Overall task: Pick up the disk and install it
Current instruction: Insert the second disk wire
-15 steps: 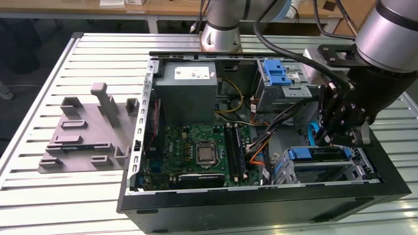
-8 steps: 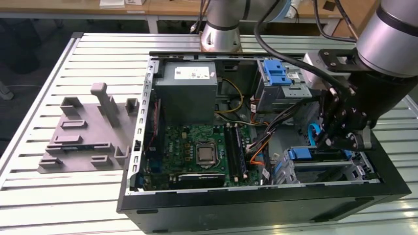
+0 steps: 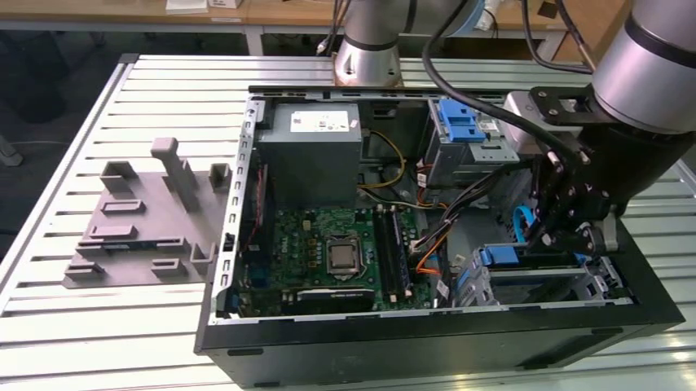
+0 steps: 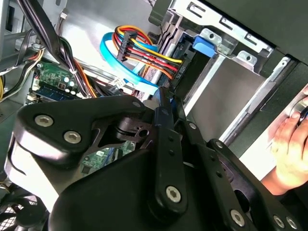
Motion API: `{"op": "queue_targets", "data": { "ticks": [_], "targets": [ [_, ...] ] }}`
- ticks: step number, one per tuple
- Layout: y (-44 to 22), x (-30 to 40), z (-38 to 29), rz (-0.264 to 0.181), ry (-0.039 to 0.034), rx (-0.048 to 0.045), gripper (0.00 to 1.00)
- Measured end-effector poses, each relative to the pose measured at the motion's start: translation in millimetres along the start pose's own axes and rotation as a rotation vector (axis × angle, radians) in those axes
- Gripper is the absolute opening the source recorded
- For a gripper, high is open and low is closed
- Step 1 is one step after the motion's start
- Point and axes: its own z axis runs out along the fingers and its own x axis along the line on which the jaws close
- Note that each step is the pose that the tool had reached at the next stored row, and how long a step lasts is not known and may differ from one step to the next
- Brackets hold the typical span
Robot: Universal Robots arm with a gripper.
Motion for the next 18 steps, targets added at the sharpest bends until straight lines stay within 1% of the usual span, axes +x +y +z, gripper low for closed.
{"op": "queue_targets", "data": {
  "ticks": [9, 14, 18],
  "targets": [
    [-0.1, 0.4, 1.7, 0.000, 0.0001, 0.0000, 0.16],
    [-1.0, 0.4, 2.1, 0.000, -0.0039, -0.0002, 0.16],
    [-1.1, 0.3, 2.9, 0.000, -0.0044, -0.0003, 0.16]
  ]
}}
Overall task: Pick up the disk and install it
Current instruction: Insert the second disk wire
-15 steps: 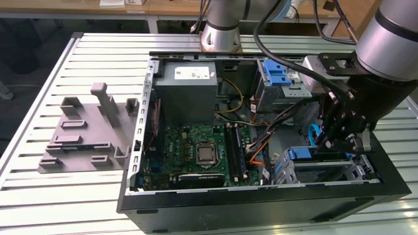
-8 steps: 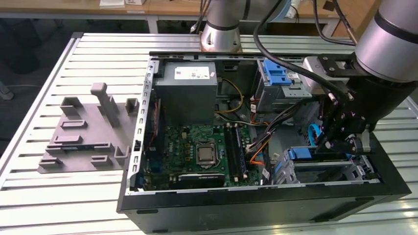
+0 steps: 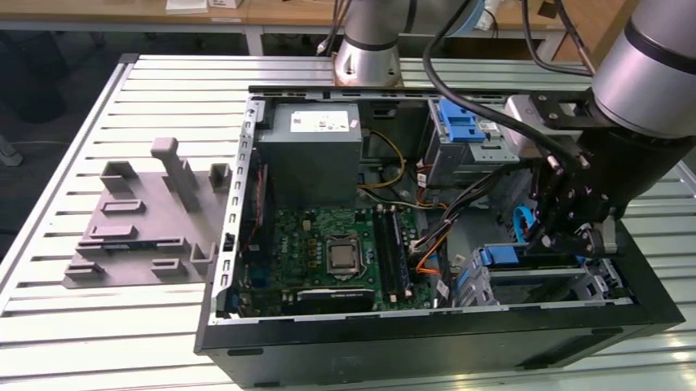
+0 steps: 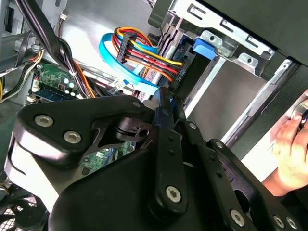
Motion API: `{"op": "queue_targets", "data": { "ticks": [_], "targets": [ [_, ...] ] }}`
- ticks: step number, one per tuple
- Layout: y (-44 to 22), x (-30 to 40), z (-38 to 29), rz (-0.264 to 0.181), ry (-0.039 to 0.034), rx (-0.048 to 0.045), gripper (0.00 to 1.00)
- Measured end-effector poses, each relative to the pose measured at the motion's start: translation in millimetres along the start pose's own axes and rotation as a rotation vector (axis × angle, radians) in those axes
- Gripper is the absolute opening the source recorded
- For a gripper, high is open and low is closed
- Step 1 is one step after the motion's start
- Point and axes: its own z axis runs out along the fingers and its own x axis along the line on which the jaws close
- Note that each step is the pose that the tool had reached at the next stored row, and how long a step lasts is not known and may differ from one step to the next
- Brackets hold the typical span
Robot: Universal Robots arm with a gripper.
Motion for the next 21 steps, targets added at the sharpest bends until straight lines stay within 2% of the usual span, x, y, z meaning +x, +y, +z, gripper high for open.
{"op": "queue_targets", "data": {
  "ticks": [21],
  "targets": [
    [0.1, -0.1, 4.8, -0.001, 0.0000, 0.0000, 0.16]
  ]
}}
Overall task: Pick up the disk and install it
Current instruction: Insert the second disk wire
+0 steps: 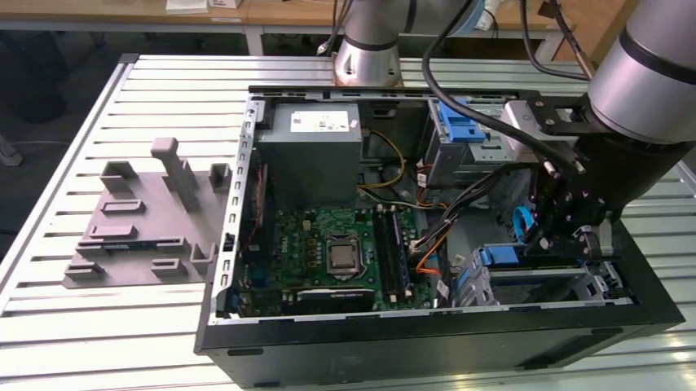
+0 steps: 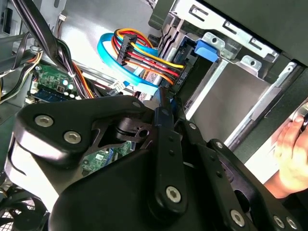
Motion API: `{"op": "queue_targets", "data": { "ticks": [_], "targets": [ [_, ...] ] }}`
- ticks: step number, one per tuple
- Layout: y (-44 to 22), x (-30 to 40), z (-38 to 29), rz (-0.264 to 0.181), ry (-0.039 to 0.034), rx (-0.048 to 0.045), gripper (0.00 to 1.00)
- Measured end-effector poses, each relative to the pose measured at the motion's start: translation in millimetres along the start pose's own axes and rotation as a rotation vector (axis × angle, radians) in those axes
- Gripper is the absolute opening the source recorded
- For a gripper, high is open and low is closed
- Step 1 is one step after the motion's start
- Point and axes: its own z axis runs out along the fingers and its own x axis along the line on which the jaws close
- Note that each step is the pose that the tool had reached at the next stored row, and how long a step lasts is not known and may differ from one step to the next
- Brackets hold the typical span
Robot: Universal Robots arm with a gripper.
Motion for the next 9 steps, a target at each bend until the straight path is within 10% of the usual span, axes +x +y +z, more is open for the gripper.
{"op": "queue_targets", "data": {
  "ticks": [9],
  "targets": [
    [0.0, 0.0, 0.1, 0.000, -0.0001, 0.0000, 0.16]
  ]
}}
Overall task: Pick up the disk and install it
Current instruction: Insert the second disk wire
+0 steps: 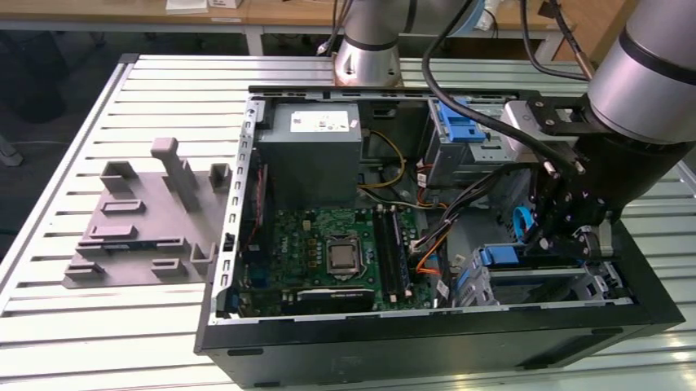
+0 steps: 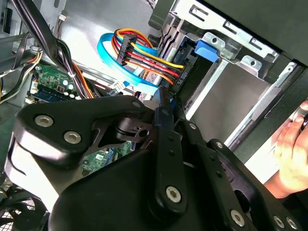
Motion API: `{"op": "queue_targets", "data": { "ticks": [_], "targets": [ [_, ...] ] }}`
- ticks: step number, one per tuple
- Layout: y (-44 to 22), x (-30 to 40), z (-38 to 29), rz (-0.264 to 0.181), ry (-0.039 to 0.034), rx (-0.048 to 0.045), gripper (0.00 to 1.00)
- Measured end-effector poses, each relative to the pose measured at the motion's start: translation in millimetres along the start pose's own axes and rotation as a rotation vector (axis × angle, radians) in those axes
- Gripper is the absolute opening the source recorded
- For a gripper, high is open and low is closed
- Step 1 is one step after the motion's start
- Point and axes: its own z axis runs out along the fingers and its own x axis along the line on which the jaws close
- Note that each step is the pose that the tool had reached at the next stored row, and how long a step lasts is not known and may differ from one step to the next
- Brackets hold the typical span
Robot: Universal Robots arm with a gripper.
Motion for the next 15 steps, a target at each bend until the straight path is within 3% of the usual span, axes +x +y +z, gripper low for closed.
{"op": "queue_targets", "data": {
  "ticks": [3, 4, 13, 15],
  "targets": [
    [0.0, 0.0, 0.0, 0.000, 0.0001, -0.0001, 0.17],
    [0.0, 0.0, 0.0, 0.000, 0.0001, 0.0000, 0.24],
    [0.0, 0.0, 0.1, 0.000, 0.0000, 0.0000, 0.25],
    [0.0, 0.0, 0.1, 0.000, 0.0000, 0.0000, 0.31]
  ]
}}
